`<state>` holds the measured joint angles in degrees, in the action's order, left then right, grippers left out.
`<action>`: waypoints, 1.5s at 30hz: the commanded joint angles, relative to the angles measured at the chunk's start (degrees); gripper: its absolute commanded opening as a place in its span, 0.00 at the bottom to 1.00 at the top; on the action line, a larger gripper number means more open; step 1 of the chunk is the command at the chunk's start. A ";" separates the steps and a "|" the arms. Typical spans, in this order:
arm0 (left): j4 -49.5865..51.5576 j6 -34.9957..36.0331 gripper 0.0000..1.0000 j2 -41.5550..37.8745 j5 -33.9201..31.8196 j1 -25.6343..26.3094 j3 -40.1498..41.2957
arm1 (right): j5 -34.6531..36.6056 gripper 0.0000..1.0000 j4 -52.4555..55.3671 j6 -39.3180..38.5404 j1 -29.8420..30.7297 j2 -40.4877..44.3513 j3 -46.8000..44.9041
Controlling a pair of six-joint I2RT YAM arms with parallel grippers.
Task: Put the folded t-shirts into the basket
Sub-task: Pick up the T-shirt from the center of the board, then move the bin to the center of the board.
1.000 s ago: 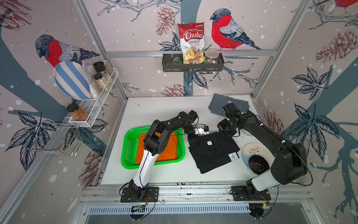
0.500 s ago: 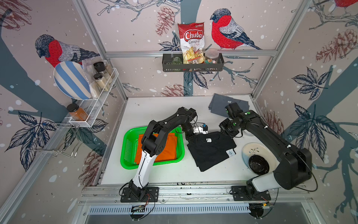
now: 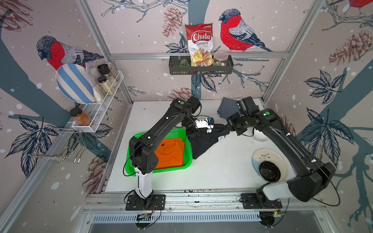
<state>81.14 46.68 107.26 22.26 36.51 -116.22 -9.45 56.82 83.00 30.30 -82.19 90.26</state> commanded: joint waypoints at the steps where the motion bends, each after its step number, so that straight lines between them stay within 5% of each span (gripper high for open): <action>1: 7.63 -0.75 0.00 -3.69 -6.49 -0.51 -3.39 | 1.35 0.00 -1.73 4.45 3.30 0.29 5.17; 8: 14.51 1.91 0.00 -15.80 -13.32 -3.59 -0.88 | 7.02 0.00 -1.60 7.84 13.52 -2.03 12.68; 15: 15.34 3.80 0.00 -34.06 -17.83 -7.51 12.67 | 13.93 0.00 -5.88 16.16 30.56 -6.20 13.79; 22: 17.71 5.75 0.00 -45.62 -22.84 -12.47 23.70 | 13.13 0.00 -5.89 19.87 38.66 -16.80 20.01; 32: 9.70 12.73 0.00 -46.37 -19.82 -25.19 37.82 | 10.18 0.00 -8.24 23.11 36.24 -22.18 13.98; 41: -7.39 12.30 0.00 -45.27 -9.64 -24.53 50.52 | 9.97 0.00 -8.92 20.93 29.26 -22.33 3.18; 45: -15.19 8.99 0.00 -42.34 -10.82 -19.18 54.62 | 10.19 0.00 -7.38 19.26 26.46 -22.04 0.15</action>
<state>72.82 58.19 63.66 10.63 14.81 -63.18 -2.79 45.23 104.25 58.28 -104.60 92.03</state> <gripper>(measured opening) 0.078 0.077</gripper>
